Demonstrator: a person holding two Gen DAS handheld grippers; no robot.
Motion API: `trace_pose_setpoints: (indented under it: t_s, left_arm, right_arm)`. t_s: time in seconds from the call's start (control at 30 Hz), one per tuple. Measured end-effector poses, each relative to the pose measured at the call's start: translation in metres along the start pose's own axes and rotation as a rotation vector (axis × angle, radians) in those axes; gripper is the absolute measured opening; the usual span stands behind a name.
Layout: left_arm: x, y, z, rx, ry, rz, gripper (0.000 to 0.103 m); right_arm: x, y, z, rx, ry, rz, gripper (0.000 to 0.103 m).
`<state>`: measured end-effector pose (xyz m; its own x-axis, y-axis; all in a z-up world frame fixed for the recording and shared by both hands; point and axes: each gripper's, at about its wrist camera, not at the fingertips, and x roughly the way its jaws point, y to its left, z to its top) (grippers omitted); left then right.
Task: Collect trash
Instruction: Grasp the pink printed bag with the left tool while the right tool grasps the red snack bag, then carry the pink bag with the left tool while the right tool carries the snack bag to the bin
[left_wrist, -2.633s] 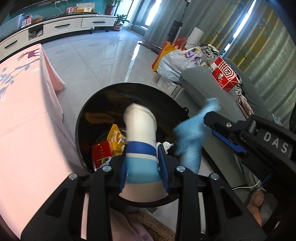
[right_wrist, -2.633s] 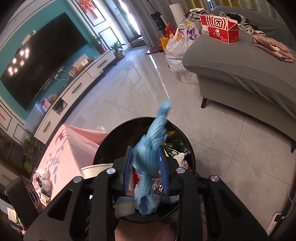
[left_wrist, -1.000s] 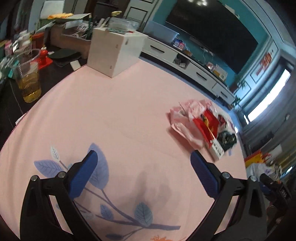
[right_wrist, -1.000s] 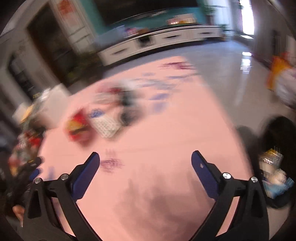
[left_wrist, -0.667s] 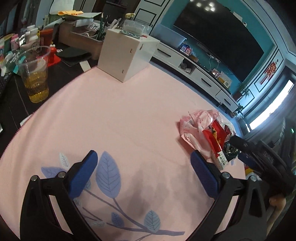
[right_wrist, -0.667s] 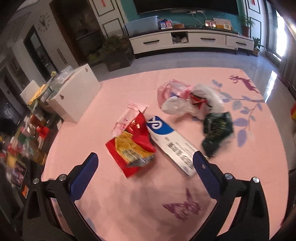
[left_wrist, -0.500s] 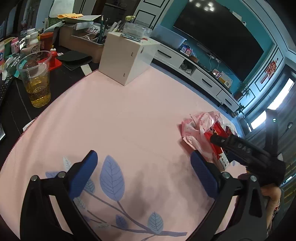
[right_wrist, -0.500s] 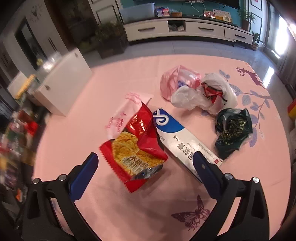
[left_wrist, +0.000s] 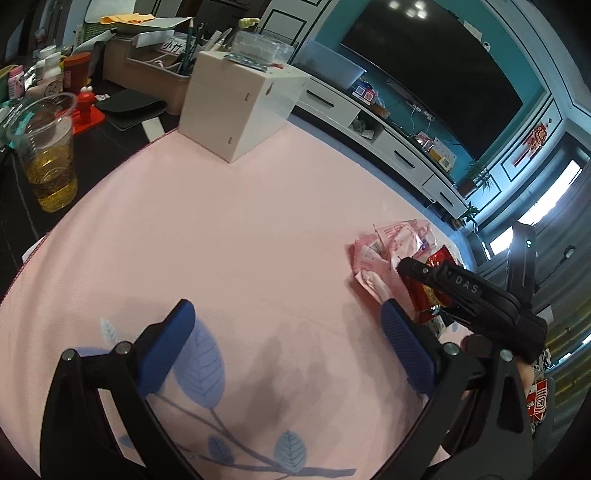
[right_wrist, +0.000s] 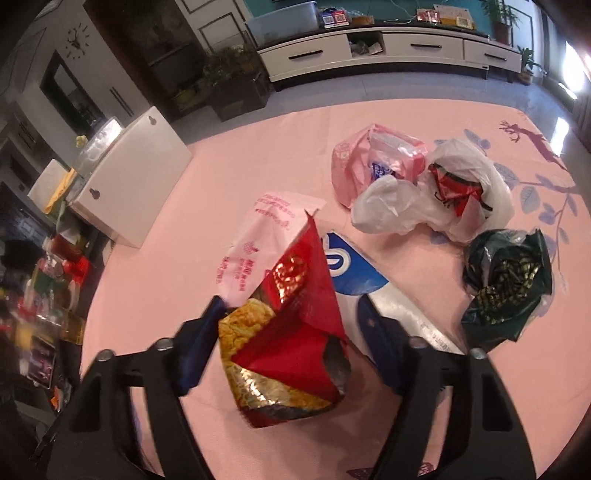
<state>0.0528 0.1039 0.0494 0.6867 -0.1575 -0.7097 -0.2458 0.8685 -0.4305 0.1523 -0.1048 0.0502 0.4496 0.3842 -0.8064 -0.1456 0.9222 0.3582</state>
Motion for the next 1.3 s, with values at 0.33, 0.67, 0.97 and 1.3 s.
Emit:
trace_pose_setpoints:
  t_s: [0.33, 0.67, 0.97, 1.3]
  left_arm:
    - [0.062, -0.065, 0.042, 0.015, 0.114, -0.132, 0.1]
    - [0.131, -0.107, 0.006, 0.135, 0.238, -0.094, 0.091]
    - [0.128, -0.1, -0.004, 0.155, 0.148, -0.063, 0.036]
    - [0.085, -0.117, -0.008, 0.192, 0.068, -0.06, 0.026]
  right_arm:
    - [-0.043, -0.034, 0.012, 0.11, -0.05, 0.088, 0.048]
    - [-0.095, -0.068, 0.019, 0.192, -0.195, 0.057, 0.048]
    - [-0.108, -0.077, 0.019, 0.198, -0.211, 0.052, 0.048]
    - [-0.136, -0.077, 0.0, 0.205, -0.267, 0.012, 0.048]
